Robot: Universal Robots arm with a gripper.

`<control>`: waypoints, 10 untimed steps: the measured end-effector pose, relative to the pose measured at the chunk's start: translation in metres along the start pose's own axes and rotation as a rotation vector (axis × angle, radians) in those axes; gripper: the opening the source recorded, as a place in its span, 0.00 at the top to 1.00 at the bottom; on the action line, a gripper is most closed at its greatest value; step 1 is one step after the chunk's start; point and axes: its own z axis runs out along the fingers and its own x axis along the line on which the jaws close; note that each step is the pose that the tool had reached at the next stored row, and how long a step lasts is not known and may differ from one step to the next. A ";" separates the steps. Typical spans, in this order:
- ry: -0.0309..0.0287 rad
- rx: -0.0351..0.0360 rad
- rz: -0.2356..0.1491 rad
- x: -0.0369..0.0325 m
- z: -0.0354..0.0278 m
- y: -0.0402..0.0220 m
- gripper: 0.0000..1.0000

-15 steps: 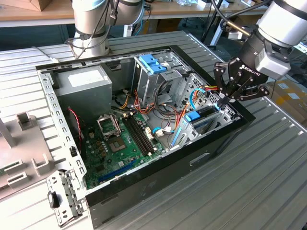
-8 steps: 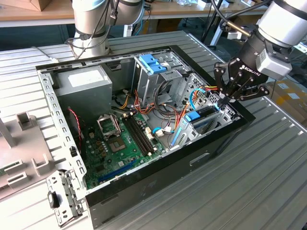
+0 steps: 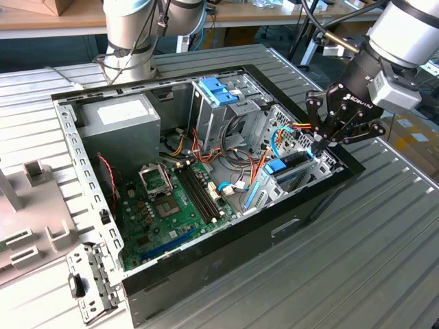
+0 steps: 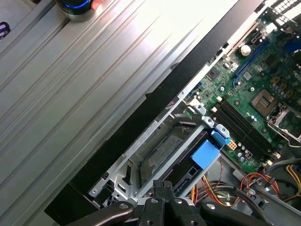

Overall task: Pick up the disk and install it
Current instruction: 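Insert the first disk wire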

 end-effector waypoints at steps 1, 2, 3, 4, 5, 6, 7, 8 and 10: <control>0.0003 -0.0006 -0.007 0.0000 0.0000 0.0000 0.89; 0.0004 -0.0009 -0.013 0.0000 0.0000 0.0000 0.89; 0.0005 -0.0011 -0.015 0.0000 0.0000 0.0000 0.89; 0.0007 -0.0015 -0.020 0.0000 0.0000 0.0000 0.89; 0.0009 -0.0018 -0.025 0.0000 0.0000 0.0000 0.89; 0.0009 -0.0020 -0.029 0.0000 0.0001 0.0000 0.89; 0.0011 -0.0024 -0.035 0.0000 0.0001 0.0000 0.89; 0.0013 -0.0028 -0.039 0.0000 0.0000 0.0000 0.89; 0.0018 -0.0039 -0.056 0.0000 0.0001 0.0000 0.89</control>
